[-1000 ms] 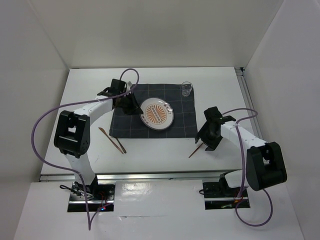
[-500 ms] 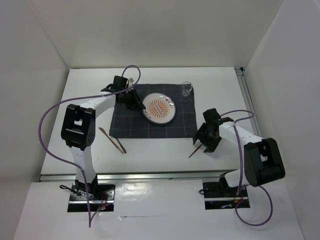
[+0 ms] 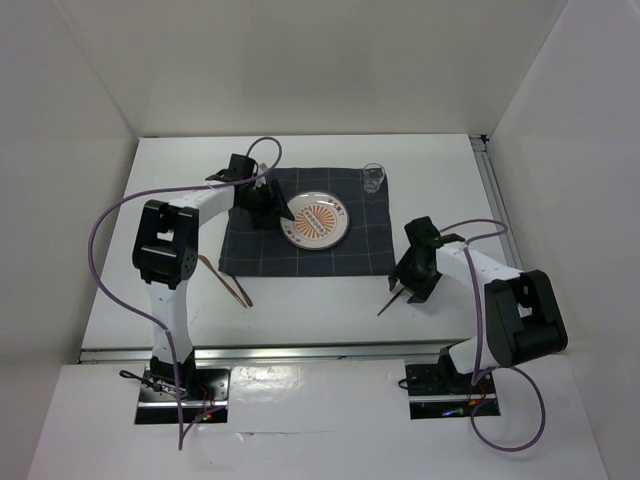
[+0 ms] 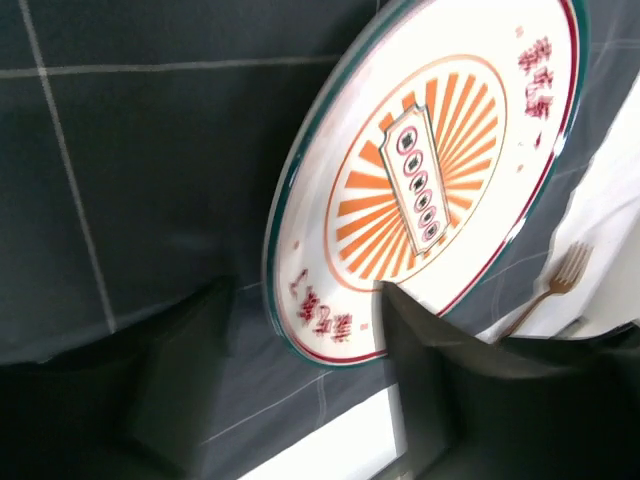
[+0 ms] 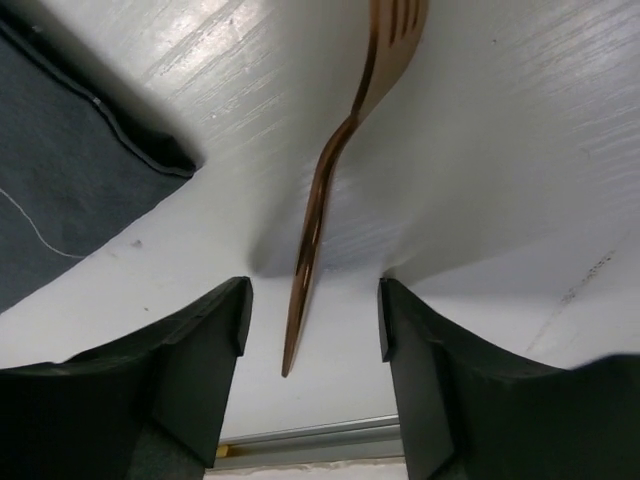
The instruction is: Set the dinner table for one person
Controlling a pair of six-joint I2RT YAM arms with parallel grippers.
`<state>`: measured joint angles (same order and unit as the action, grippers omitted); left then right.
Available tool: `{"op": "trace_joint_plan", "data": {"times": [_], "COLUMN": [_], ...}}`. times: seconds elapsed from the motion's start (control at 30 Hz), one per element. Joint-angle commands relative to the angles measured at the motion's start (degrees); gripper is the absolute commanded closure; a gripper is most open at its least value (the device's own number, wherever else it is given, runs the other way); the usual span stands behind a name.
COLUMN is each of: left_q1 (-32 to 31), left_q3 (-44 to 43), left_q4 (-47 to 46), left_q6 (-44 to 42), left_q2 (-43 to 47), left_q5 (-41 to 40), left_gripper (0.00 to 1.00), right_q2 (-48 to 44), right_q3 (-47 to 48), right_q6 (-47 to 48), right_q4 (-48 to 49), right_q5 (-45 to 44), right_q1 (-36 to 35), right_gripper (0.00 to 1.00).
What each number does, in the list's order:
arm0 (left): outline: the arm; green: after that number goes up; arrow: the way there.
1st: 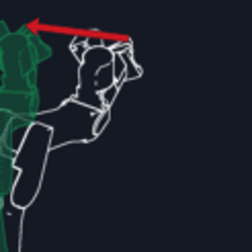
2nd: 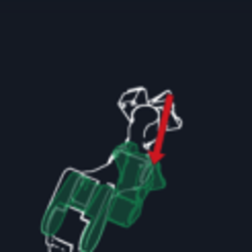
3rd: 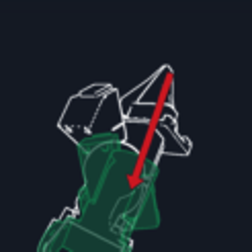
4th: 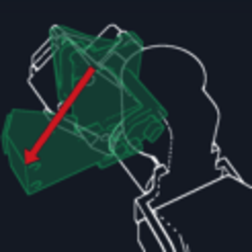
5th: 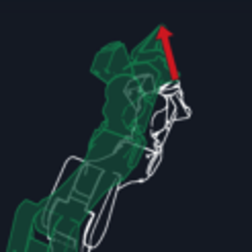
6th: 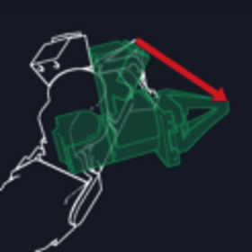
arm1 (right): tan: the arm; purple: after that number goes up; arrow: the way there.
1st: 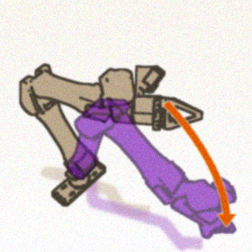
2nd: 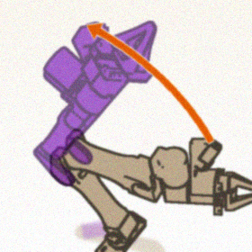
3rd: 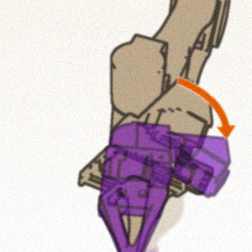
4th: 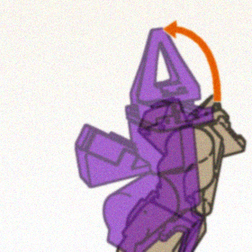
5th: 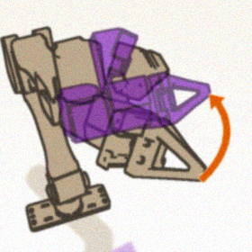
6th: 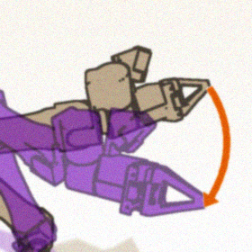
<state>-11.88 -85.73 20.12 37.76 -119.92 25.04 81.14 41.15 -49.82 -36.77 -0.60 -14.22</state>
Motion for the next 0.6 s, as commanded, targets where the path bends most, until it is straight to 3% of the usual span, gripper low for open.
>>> {"op": "trace_joint_plan", "data": {"times": [0.0, 0.07, 0.17, 0.3, 0.43, 0.57], "left_q1": [-0.2, -0.2, -0.2, -0.2, -0.2, -0.2], "left_q3": [-1.0, -1.6, -1.6, -2.2, -4.5, -9.3], "left_q4": [2.8, 4.4, 7.6, 11.1, 14.0, 20.1], "left_q6": [-1.7, -3.0, -5.4, -7.5, -10.4, -13.8], "left_q2": [1.5, 2.3, 5.2, 12.4, 20.3, 25.3], "left_q5": [-1.8, -2.4, -4.2, -6.1, -5.7, -6.4], "left_gripper": [0.16, 0.00, 0.00, 0.00, 0.00, 0.00], "right_q2": [1.8, 2.5, 3.1, 2.4, -3.0, -7.7], "right_q3": [1.0, 1.0, 0.4, 1.0, 3.0, 10.5], "right_q6": [-0.3, -0.8, -1.3, -1.3, -1.2, 6.5], "right_q4": [1.5, 2.2, 2.8, 0.7, -3.7, -7.6], "right_q5": [-2.5, -2.5, -3.8, -6.8, -11.3, -13.9], "right_q1": [0.2, 0.2, 0.2, 0.2, -0.5, -3.4], "right_gripper": [0.39, 0.48, 0.62, 0.99, 1.00, 1.00]}}
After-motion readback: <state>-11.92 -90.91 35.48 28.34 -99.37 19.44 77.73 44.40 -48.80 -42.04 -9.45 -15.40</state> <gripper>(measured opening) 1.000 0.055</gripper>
